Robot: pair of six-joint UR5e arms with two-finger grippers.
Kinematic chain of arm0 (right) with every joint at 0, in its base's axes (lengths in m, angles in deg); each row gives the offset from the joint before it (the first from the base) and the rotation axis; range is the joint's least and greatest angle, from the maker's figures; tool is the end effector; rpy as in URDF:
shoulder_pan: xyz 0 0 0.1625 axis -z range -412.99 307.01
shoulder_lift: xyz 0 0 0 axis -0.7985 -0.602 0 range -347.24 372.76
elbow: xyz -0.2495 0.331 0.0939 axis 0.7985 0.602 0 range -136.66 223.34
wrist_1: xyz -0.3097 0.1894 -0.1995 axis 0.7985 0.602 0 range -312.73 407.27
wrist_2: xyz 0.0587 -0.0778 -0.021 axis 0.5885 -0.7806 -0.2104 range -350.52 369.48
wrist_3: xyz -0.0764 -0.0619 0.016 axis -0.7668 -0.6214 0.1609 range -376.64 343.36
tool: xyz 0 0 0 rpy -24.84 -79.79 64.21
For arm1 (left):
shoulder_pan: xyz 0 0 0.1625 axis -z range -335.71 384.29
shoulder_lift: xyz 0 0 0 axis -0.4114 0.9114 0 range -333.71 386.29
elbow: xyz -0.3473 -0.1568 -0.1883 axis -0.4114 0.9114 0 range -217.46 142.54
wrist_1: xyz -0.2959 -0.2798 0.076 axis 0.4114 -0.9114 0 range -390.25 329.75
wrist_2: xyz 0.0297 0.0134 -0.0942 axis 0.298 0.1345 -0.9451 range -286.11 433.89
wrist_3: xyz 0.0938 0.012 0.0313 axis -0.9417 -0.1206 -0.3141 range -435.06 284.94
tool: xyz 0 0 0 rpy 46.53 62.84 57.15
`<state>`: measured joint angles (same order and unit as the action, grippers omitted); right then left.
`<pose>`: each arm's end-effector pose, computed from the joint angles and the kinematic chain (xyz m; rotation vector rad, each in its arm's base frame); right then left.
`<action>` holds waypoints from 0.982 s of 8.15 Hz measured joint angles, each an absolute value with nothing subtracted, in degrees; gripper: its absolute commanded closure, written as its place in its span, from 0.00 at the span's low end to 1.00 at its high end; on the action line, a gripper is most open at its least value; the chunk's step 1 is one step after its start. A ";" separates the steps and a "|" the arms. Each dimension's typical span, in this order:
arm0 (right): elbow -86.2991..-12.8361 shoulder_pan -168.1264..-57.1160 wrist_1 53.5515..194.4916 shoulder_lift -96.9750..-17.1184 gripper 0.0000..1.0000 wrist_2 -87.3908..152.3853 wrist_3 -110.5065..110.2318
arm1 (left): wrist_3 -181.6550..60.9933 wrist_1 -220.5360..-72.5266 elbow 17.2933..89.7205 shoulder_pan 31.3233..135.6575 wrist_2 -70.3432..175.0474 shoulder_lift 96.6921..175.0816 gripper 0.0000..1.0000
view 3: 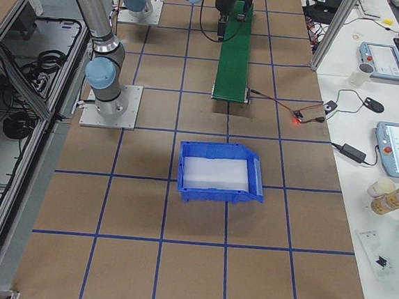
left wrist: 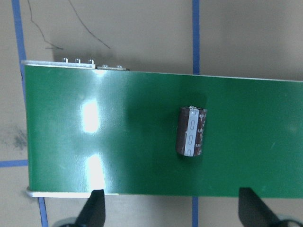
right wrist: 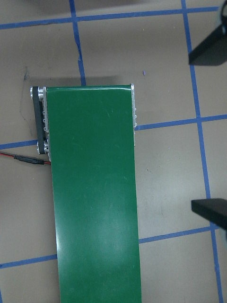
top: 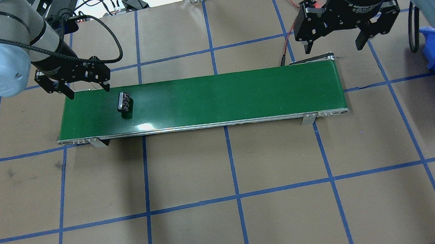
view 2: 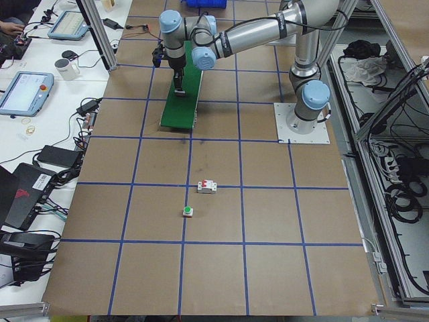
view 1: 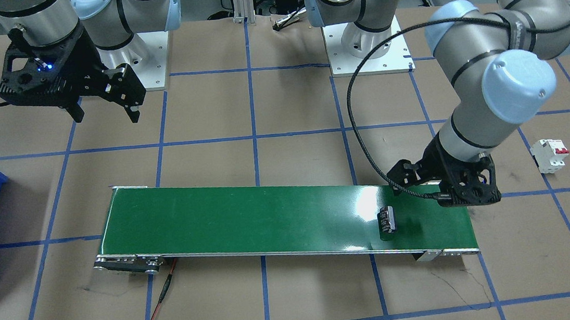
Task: Move capacitor from left to right
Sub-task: 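Raise the left gripper away while the right gripper moves over the belt's far end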
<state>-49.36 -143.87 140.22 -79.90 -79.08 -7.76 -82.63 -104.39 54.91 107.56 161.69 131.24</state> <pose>0.1431 -0.4749 0.4924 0.2158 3.1037 -0.0752 -0.0680 -0.5932 0.3543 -0.0218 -3.1001 -0.0317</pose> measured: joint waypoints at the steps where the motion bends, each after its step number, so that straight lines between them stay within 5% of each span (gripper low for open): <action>1: -49.33 -143.87 140.21 -79.88 0.00 -79.10 -7.76 | -79.90 -109.32 54.19 108.42 162.71 128.30 0.00; 5: -51.74 -143.87 142.47 -77.70 0.00 -78.42 -7.38 | -69.14 -121.78 48.55 115.54 163.58 120.17 0.00; 8: -54.54 -143.86 154.24 -67.12 0.00 -78.10 -7.25 | -67.22 -121.45 48.05 119.13 163.58 117.73 0.00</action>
